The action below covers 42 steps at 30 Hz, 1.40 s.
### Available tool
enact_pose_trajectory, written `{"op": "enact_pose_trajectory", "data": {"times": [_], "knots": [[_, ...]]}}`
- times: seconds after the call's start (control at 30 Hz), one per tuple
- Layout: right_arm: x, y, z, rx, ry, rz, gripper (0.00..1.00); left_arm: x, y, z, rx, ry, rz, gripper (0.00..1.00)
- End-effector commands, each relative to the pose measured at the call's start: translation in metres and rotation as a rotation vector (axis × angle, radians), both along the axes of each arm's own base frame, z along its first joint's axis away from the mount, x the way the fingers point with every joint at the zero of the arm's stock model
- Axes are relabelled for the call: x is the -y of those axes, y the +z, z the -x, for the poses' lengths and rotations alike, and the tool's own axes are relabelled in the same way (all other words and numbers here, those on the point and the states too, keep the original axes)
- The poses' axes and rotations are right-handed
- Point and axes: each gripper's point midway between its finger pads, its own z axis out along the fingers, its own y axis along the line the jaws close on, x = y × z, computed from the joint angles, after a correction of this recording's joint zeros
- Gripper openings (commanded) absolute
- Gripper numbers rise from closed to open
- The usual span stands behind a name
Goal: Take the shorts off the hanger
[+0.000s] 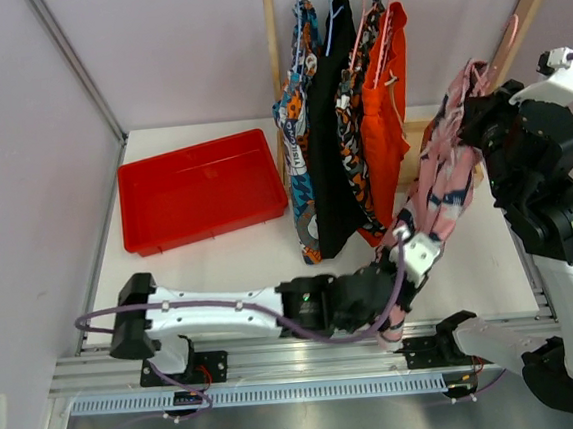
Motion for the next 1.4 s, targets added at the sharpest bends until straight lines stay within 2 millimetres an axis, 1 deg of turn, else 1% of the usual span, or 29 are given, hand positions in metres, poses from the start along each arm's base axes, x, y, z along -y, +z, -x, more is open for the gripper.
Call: {"op": "enact_pose_trajectory", "data": {"times": [0.0, 0.07, 0.1, 0.13, 0.17, 0.2, 0.27, 0.33, 0.43, 0.47, 0.5, 0.53, 0.57, 0.6, 0.67, 0.7, 0.77, 0.93, 0.97, 1.03, 1.07, 1.13, 1.17, 1.2, 1.23, 1.27, 1.3, 1.33, 1.37], "knots": [[0.019, 0.035, 0.000, 0.091, -0.079, 0.008, 0.00, -0.033, -0.004, 0.067, -0.065, -0.081, 0.019, 0.00], [0.019, 0.037, -0.006, 0.084, -0.076, 0.021, 0.00, -0.048, -0.001, 0.086, -0.082, -0.100, 0.042, 0.00], [0.021, 0.045, -0.005, 0.102, -0.075, 0.016, 0.00, -0.054, -0.014, 0.104, -0.102, -0.109, 0.029, 0.00], [0.024, 0.045, -0.005, 0.096, -0.082, 0.020, 0.00, -0.059, -0.026, 0.110, -0.110, -0.110, 0.010, 0.00], [0.021, 0.046, -0.009, 0.092, -0.075, 0.023, 0.00, -0.064, -0.028, 0.118, -0.119, -0.116, 0.013, 0.00], [0.022, 0.054, -0.006, 0.111, -0.072, 0.018, 0.00, -0.069, -0.040, 0.135, -0.128, -0.133, -0.005, 0.00], [0.022, 0.056, -0.006, 0.104, -0.069, 0.020, 0.00, -0.073, -0.063, 0.140, -0.141, -0.121, -0.039, 0.00], [0.021, 0.059, -0.002, 0.100, -0.056, 0.010, 0.00, -0.073, -0.075, 0.140, -0.165, -0.106, -0.054, 0.00], [0.020, 0.066, 0.003, 0.126, -0.044, -0.001, 0.00, -0.067, -0.066, 0.138, -0.083, -0.102, -0.063, 0.00], [0.025, 0.069, 0.003, 0.125, -0.067, 0.024, 0.00, -0.063, -0.059, 0.150, -0.051, -0.136, -0.067, 0.00], [0.028, 0.064, -0.006, 0.090, -0.096, 0.046, 0.00, -0.062, -0.060, 0.159, -0.033, -0.156, -0.077, 0.00], [0.033, 0.082, 0.000, 0.126, -0.106, 0.044, 0.00, -0.059, -0.059, 0.166, -0.017, -0.154, -0.086, 0.00], [0.036, 0.086, -0.003, 0.122, -0.114, 0.052, 0.00, -0.057, -0.060, 0.174, -0.007, -0.155, -0.100, 0.00], [0.033, 0.083, -0.006, 0.098, -0.098, 0.056, 0.00, -0.053, -0.078, 0.188, -0.003, -0.165, -0.141, 0.00], [0.027, 0.086, -0.013, 0.097, -0.078, 0.045, 0.00, -0.048, -0.086, 0.196, -0.022, -0.177, -0.147, 0.00], [0.026, 0.085, -0.015, 0.099, -0.071, 0.040, 0.00, -0.051, -0.100, 0.200, -0.034, -0.184, -0.163, 0.00], [0.023, 0.085, -0.014, 0.110, -0.058, 0.025, 0.00, -0.049, -0.092, 0.205, -0.061, -0.198, -0.116, 0.00], [0.022, 0.089, -0.011, 0.111, -0.047, 0.022, 0.00, -0.054, -0.100, 0.204, -0.049, -0.180, -0.136, 0.00], [0.022, 0.094, -0.005, 0.121, -0.037, 0.013, 0.00, -0.051, -0.099, 0.197, -0.037, -0.163, -0.143, 0.00], [0.016, 0.089, 0.004, 0.092, 0.004, -0.005, 0.00, -0.042, -0.088, 0.183, -0.029, -0.128, -0.142, 0.00], [0.009, 0.090, 0.014, 0.098, 0.053, -0.045, 0.00, -0.036, -0.093, 0.153, -0.009, -0.072, -0.173, 0.00], [0.001, 0.076, 0.027, 0.049, 0.112, -0.077, 0.00, -0.023, -0.084, 0.123, -0.032, -0.060, -0.162, 0.00], [-0.007, 0.077, 0.047, 0.062, 0.173, -0.129, 0.00, -0.018, -0.080, 0.078, -0.037, 0.000, -0.160, 0.00], [-0.012, 0.061, 0.052, 0.009, 0.200, -0.146, 0.00, -0.011, -0.075, 0.062, -0.050, -0.023, -0.146, 0.00], [-0.015, 0.057, 0.061, 0.002, 0.229, -0.166, 0.00, -0.004, -0.053, 0.043, -0.046, -0.009, -0.105, 0.00], [-0.018, 0.053, 0.071, -0.004, 0.253, -0.199, 0.00, -0.004, -0.051, 0.000, -0.014, 0.049, -0.125, 0.00], [-0.019, 0.049, 0.092, -0.004, 0.283, -0.214, 0.00, 0.000, -0.033, -0.021, -0.007, 0.068, -0.115, 0.00], [-0.019, 0.047, 0.101, -0.007, 0.297, -0.223, 0.00, 0.008, -0.008, -0.038, -0.003, 0.058, -0.086, 0.00], [-0.020, 0.042, 0.111, -0.031, 0.311, -0.227, 0.00, 0.006, 0.014, -0.080, -0.006, 0.119, -0.057, 0.00]]}}
